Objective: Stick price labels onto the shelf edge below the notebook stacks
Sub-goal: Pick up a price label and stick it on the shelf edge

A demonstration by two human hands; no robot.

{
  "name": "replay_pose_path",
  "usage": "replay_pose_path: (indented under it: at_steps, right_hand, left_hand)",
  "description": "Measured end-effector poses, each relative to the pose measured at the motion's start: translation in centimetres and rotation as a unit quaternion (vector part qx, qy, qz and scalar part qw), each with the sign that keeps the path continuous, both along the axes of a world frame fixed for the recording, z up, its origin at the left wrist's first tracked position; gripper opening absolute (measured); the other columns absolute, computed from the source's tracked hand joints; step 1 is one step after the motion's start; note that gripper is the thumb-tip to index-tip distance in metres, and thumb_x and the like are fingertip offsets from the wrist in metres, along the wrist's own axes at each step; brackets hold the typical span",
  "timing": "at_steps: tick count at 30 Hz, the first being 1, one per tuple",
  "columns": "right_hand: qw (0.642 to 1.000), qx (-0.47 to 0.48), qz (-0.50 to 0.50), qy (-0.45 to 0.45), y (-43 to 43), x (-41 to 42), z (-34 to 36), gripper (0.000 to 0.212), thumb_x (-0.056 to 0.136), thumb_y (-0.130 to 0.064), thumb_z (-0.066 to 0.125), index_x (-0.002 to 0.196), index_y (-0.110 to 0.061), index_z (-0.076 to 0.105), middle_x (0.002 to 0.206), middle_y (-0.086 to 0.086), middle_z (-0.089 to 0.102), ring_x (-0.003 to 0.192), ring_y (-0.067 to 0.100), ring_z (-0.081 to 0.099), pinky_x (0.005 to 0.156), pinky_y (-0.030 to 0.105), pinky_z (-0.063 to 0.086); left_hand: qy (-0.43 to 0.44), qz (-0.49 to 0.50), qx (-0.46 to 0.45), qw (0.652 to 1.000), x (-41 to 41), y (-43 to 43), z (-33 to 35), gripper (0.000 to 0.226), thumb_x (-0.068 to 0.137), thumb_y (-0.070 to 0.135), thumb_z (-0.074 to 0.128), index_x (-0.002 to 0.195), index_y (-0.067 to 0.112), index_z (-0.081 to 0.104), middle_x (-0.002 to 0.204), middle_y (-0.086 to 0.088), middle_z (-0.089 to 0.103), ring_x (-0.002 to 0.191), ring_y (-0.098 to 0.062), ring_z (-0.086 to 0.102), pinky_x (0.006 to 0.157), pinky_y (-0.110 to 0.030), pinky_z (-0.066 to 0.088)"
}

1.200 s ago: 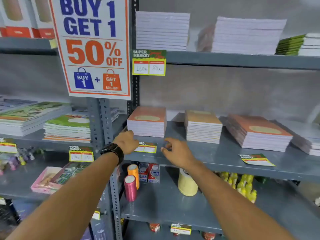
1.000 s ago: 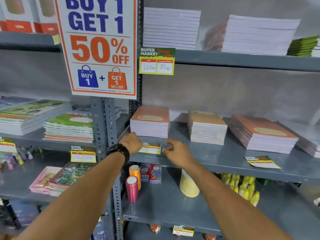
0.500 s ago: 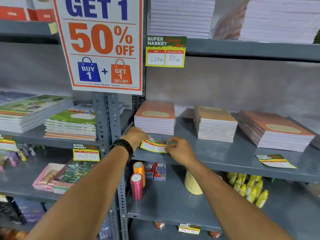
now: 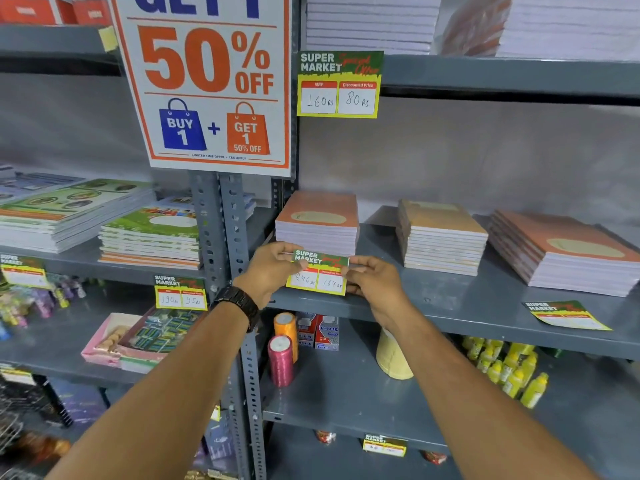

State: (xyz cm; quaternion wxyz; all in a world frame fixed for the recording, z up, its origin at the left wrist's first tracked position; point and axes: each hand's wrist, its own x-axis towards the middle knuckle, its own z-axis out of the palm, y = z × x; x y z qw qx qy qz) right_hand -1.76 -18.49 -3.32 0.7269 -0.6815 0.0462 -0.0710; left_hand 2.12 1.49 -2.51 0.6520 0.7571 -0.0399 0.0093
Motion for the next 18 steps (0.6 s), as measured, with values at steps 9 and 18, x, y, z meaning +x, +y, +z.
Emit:
replay_pose_path:
  at_steps: [9,18]
  right_hand:
    - [0.988,-0.146,0.008,-0.041,1.0,-4.4,-4.0,0.006,0.083,-0.012,0.072,0.086,-0.017,0.074,0.08,0.006,0.074,0.073,0.015,0.071,0.069,0.035,0.058]
    - [0.932,-0.353,0.017,-0.08,2.9,-4.3,-4.1,0.015,0.083,-0.016,0.071,0.097,-0.021,0.075,0.092,-0.007,0.075,0.076,0.002,0.063,0.064,0.009,0.044]
  left_hand:
    - [-0.091,0.014,0.074,0.993,-6.0,1.0,-4.5,0.009,0.084,0.013,0.074,0.09,0.018,0.07,0.081,-0.002,0.075,0.076,-0.015,0.07,0.072,-0.031,0.056]
    - [-0.084,0.045,0.083,0.992,-5.9,0.2,-7.2,0.01,0.086,0.009,0.07,0.095,0.01,0.065,0.08,-0.002,0.065,0.073,-0.013,0.06,0.068,-0.023,0.05]
